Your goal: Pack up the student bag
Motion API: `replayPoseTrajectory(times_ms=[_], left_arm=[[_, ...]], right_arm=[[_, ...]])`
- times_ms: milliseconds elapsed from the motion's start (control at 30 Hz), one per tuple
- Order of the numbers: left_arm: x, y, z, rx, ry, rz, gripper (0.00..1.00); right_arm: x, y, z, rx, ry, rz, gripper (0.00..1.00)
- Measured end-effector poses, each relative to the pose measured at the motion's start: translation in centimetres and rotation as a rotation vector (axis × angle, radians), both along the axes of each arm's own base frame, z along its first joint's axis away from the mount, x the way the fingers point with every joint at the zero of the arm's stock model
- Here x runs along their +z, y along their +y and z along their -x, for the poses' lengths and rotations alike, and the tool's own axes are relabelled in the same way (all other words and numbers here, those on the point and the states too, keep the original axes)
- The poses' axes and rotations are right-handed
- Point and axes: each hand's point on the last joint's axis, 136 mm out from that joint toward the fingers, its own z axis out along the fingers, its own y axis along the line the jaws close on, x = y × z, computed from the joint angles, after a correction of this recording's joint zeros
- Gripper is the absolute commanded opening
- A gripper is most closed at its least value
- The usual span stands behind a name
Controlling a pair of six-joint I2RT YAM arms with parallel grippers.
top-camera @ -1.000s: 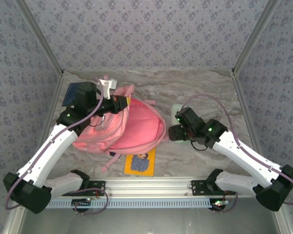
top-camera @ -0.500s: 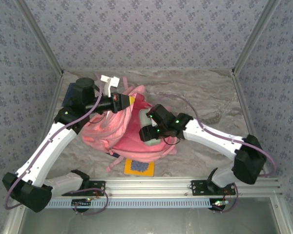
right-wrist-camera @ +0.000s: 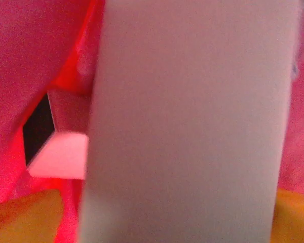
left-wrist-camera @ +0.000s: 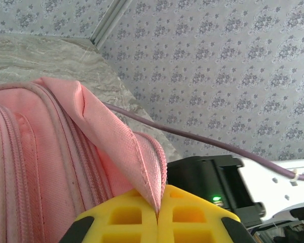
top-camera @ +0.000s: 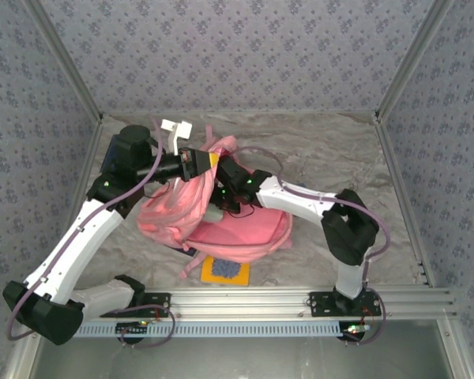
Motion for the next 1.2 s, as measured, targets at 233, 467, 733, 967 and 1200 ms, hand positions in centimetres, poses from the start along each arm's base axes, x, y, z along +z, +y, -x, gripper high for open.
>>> replayPoseTrajectory(times_ms=[233,467,733,967,1200], left_arm=[[0.0,0.1,0.0,0.004,-0.006,-0.002,0.0],[0.0,0.2,-0.2,0.019,-0.014,-0.01,0.0],[-0.4,1.1,-1.5,0.109,-0.023,-0.037,0.0],[-0.2,4.4,-3.3,0.294,-0.005,-0.017,0.0],[-2.1,4.7,-4.3,0.331,0.062,-0.004,0.0]], right_arm=[[-0.2,0.3,-1.4,-0.056,-0.012,-0.009,1.0],[-0.2,-1.2,-1.9,-0.104,-0.052,0.024,1.0],[3.9,-2.9,-0.4,-0.046,-0.226,0.029,0.99],[9.2,-7.8,3.3,0.011,-0.437,-0.022,0.95],[11.9,-16.9,2.5,-0.159,-0.563,0.054,0.93]])
